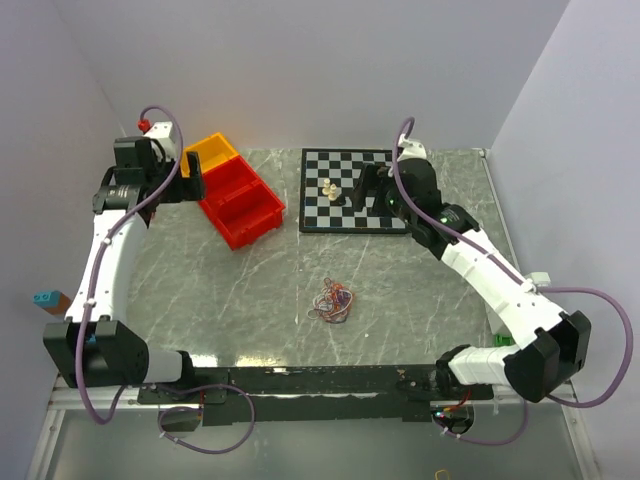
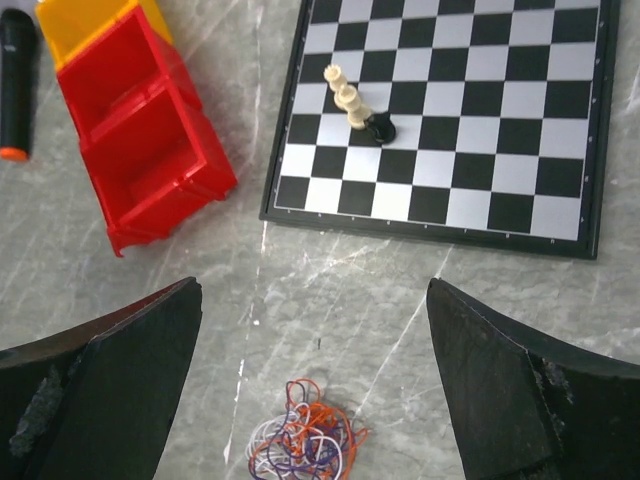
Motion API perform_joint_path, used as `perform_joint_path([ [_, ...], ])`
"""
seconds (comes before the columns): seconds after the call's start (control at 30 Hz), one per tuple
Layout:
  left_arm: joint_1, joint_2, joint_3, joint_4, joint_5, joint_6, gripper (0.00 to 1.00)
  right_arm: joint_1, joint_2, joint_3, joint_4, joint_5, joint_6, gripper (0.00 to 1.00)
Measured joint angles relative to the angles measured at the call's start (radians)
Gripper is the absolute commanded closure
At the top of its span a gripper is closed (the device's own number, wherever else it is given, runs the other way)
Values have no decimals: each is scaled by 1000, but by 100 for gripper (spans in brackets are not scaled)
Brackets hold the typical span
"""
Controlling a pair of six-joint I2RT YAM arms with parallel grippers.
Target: Untangle the cables
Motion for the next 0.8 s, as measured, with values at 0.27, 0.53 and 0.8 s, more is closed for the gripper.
perform_joint_path([
  [0.27, 0, 124, 48, 72, 15, 6, 3, 55, 74, -28, 24, 44, 0, 0],
  [0.53, 0, 256, 60, 134, 29, 28, 3, 142, 183, -79, 48, 77, 12, 0],
  [0.8, 0, 372, 97, 210, 37, 89, 3, 176, 305, -90, 95, 83, 43, 0],
])
